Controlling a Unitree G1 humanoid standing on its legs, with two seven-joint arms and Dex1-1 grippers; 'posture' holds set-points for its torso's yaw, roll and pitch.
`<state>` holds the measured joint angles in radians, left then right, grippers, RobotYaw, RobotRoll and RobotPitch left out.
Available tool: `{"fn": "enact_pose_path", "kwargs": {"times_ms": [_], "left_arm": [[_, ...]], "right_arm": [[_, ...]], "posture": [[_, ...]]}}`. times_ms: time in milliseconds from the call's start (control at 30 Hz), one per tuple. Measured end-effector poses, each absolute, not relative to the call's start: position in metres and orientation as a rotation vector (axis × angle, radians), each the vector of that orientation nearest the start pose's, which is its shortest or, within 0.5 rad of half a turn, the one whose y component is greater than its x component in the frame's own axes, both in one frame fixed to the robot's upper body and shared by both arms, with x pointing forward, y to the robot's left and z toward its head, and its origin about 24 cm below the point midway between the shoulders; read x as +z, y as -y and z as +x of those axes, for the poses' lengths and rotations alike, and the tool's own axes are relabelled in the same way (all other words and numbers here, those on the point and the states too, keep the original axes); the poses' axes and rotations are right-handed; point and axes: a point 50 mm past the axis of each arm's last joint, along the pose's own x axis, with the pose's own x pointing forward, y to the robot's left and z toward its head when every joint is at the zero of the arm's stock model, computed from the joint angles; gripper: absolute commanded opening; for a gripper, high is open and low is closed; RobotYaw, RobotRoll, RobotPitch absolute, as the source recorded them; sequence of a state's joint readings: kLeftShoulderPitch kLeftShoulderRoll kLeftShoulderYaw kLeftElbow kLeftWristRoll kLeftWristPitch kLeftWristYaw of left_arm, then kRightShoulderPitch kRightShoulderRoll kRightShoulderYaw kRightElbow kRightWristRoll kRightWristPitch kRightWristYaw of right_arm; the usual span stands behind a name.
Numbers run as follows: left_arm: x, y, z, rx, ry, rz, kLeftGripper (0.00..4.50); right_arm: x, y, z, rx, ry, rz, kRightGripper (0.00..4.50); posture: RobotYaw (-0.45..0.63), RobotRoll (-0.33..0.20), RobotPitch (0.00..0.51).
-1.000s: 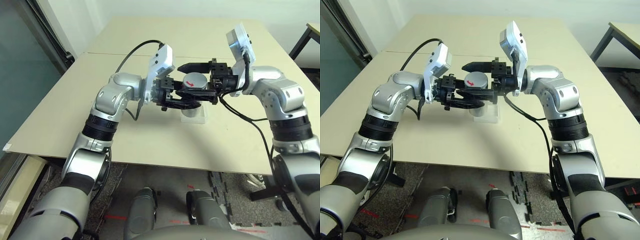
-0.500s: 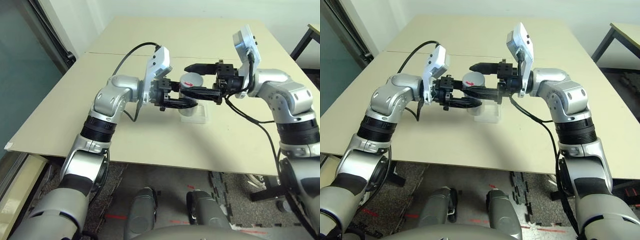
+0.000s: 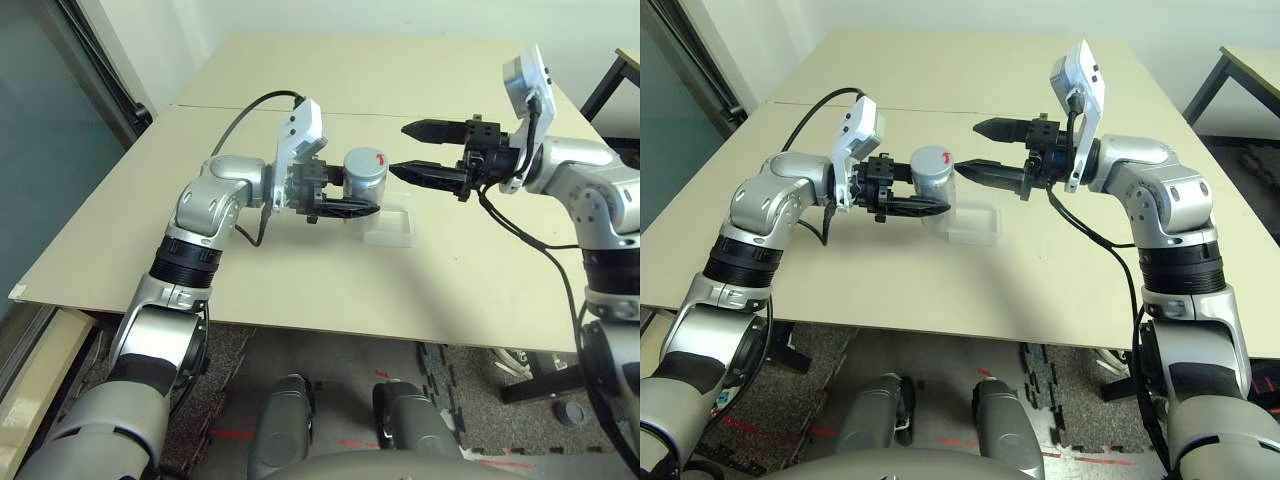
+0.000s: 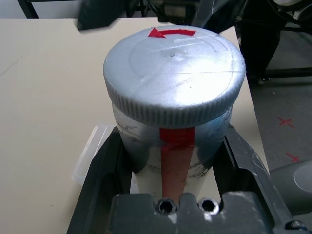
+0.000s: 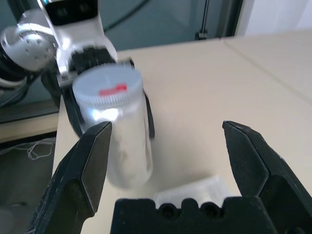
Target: Pour the medicine from the bottle into the box.
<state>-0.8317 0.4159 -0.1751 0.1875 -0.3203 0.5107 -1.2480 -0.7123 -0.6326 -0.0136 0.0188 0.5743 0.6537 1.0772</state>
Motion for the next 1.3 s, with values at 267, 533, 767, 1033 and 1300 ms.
{"fn": "enact_pose_path", "kwargs": {"times_ms": [267, 533, 767, 1033, 1300], "left_arm": [[0.191, -0.11, 0.337, -1.421, -0.097, 0.229, 2.46], [0.184, -0.112, 0.344, -1.405, -0.102, 0.22, 2.46], [0.187, -0.108, 0.346, -1.424, -0.09, 0.235, 2.46], [0.186, -0.106, 0.346, -1.436, -0.088, 0.24, 2.46], [0.185, -0.101, 0.345, -1.449, -0.088, 0.237, 2.46]], "right_arm": [[0.225, 0.165, 0.293, 1.276, -0.074, -0.122, 4.5], [0.233, 0.144, 0.296, 1.276, -0.02, -0.114, 4.5], [0.238, 0.12, 0.306, 1.25, 0.012, -0.147, 4.5], [0.232, 0.111, 0.316, 1.204, 0.01, -0.201, 4.5], [0.23, 0.102, 0.322, 1.182, 0.013, -0.233, 4.5]], "posture": [[0.0, 0.0, 0.076], [0.0, 0.0, 0.069], [0.0, 0.0, 0.067], [0.0, 0.0, 0.068], [0.0, 0.0, 0.074]]}}
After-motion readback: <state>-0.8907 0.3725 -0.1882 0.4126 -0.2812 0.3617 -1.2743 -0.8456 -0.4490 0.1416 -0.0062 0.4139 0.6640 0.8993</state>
